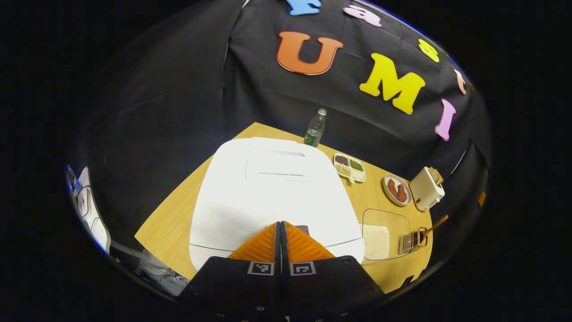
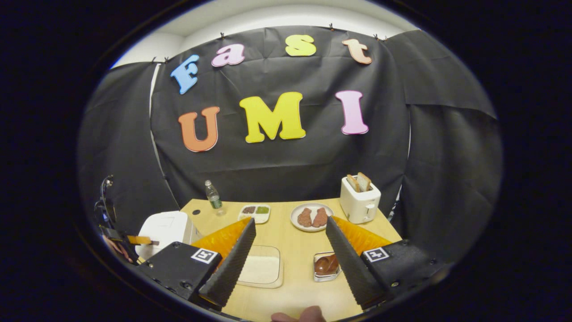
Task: Close the left gripper, press the button to open the rice cooker; take a wooden spoon from the chopstick holder with the right hand, scoop a spoonful of rice and pour it into the rice cooker, then put the wooden spoon back into the chopstick holder.
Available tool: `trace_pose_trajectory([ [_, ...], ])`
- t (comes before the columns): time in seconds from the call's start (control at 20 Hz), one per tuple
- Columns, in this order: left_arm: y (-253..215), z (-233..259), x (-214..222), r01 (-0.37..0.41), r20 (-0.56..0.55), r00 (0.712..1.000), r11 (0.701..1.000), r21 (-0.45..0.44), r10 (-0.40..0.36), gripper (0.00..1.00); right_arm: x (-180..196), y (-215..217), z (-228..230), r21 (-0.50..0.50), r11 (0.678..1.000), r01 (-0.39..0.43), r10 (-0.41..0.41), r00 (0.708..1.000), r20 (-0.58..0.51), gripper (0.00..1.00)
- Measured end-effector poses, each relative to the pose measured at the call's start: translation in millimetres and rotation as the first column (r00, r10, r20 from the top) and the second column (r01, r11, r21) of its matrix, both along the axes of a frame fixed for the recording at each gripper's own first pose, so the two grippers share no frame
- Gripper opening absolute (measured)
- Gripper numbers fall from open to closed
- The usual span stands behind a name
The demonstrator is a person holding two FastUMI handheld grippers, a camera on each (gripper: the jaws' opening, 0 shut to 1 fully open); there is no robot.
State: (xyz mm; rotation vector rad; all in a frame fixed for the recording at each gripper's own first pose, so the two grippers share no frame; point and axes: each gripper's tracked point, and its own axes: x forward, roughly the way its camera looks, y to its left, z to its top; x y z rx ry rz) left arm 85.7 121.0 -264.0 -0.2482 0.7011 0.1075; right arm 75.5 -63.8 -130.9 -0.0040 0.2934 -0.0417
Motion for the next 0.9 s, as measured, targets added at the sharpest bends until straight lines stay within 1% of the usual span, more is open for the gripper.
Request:
trace_pose_trajectory([
  [0.05, 0, -3, -2, -0.002, -0.016, 1.0, 1.0, -0.006, 0.002, 0.06, -1, 2, 0, -0.003, 1.0, -0.004, 0.004, 1.0, -0.001, 1.0],
  [0.1, -1, -5, -4, -0.008, -0.021, 1.0, 1.0, -0.014, 0.007, 0.0, -1, 4, -2, -0.004, 1.0, -0.006, 0.006, 1.0, -0.004, 1.0],
  [0.15, -1, -12, -6, -0.019, -0.054, 0.998, 0.999, -0.036, 0.017, 0.0, -2, 6, -5, -0.001, 1.0, -0.009, 0.009, 1.0, -0.008, 1.0],
  [0.2, 0, -8, -1, -0.032, -0.034, 0.999, 0.998, -0.051, 0.03, 0.0, -3, 9, -7, 0.006, 1.0, -0.015, 0.015, 1.0, -0.014, 1.0],
  [0.3, -1, -14, -6, -0.023, -0.068, 0.997, 0.997, -0.069, 0.018, 0.0, -7, 15, -12, 0.017, 1.0, -0.024, 0.024, 0.999, -0.025, 1.0],
  [0.45, 0, -15, -6, 0.001, -0.101, 0.995, 0.998, -0.057, -0.007, 0.0, -12, 18, -14, 0.031, 0.999, -0.034, 0.035, 0.999, -0.028, 1.0],
  [0.55, 0, -10, -4, 0.001, -0.102, 0.995, 0.996, -0.088, -0.01, 0.0, -16, 20, -12, 0.045, 0.998, -0.042, 0.043, 0.999, -0.023, 1.0],
  [0.65, 0, -3, -3, -0.011, -0.054, 0.999, 0.995, -0.102, 0.005, 0.0, -21, 20, -8, 0.045, 0.998, -0.051, 0.052, 0.999, -0.013, 1.0],
  [0.7, 5, 3, 1, -0.034, -0.011, 0.999, 0.996, -0.079, 0.034, 0.0, -22, 18, -5, 0.04, 0.998, -0.051, 0.051, 0.999, -0.005, 1.0],
  [0.8, 8, 36, 6, -0.044, 0.091, 0.995, 0.998, -0.033, 0.047, 0.0, -26, 13, 2, 0.033, 0.998, -0.05, 0.049, 0.999, 0.014, 1.0],
  [0.9, 9, 74, 16, -0.042, 0.2, 0.979, 0.998, 0.04, 0.033, 0.01, -28, 8, 7, 0.032, 0.998, -0.046, 0.045, 0.999, 0.031, 1.0],
])
